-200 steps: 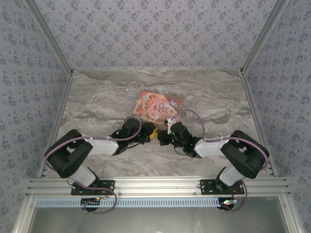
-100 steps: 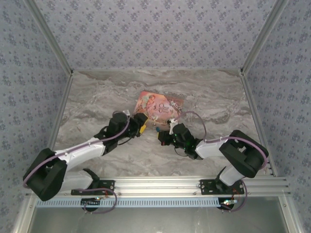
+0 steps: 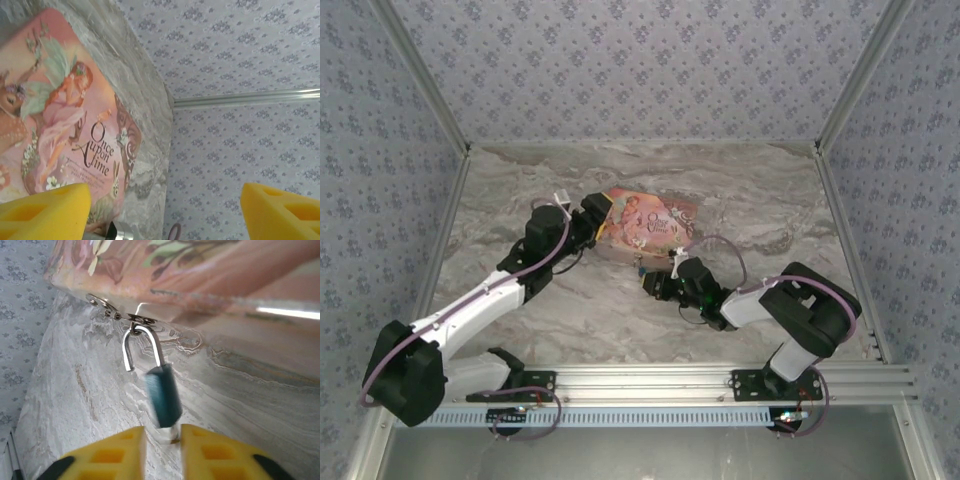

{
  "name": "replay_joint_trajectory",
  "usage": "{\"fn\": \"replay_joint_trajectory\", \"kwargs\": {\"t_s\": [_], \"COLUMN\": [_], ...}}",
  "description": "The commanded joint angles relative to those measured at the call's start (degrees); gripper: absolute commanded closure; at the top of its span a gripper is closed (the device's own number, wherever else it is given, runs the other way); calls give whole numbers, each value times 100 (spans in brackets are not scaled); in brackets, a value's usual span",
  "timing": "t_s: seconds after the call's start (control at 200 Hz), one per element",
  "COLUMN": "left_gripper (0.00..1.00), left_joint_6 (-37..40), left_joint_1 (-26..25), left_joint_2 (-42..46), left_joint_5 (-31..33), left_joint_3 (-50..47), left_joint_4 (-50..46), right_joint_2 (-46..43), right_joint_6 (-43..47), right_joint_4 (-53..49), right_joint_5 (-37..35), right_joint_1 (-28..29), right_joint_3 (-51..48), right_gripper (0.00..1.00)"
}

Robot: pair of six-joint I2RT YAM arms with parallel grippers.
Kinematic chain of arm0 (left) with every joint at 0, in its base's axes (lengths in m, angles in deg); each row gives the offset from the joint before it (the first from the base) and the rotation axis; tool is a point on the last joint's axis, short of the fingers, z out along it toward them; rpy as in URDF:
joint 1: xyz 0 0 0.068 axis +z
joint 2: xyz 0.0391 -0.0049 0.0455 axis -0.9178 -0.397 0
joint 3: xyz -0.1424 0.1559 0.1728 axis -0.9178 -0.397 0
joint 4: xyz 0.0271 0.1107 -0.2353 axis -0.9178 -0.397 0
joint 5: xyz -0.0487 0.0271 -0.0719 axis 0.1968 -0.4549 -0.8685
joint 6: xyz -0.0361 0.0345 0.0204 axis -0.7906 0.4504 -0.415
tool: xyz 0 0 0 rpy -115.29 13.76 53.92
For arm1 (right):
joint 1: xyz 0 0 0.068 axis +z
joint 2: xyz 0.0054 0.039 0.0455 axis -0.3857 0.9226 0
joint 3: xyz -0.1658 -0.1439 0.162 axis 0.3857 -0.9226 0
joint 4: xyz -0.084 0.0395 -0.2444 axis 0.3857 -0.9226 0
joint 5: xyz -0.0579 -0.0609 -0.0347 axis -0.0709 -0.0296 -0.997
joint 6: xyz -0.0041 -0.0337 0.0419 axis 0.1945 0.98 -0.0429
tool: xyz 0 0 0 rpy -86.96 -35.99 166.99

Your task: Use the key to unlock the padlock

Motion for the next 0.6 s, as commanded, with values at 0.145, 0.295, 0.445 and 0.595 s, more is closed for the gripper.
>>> {"fn": "replay_joint_trajectory", "kwargs": {"t_s": [0.145,0.295,0.445,0.595], "left_gripper": [21,21,21,21], "left_joint_6": [859,1375,2254,2663], "left_joint_1": [405,617,857,1131], "left_joint_2": [126,191,8,-268], "left_joint_5": [-170,-169,-325,-746], "left_joint_3": [525,658,981,1124], "left_joint_4": [-1067,-1563,-2277,-2465], "right_joint_2": [-11,-491,-1243,-2195], "right_joint_6": [-324,68,518,864], "right_joint_4": [-535,-1084,-1621,-2294], "right_joint_5": [-196,-321,-323,-207], "right_joint_1": [-220,-293,-539,-931], "right_joint_3": [-418,-415,-462,-525], "right_gripper": [63,60,51,42]}}
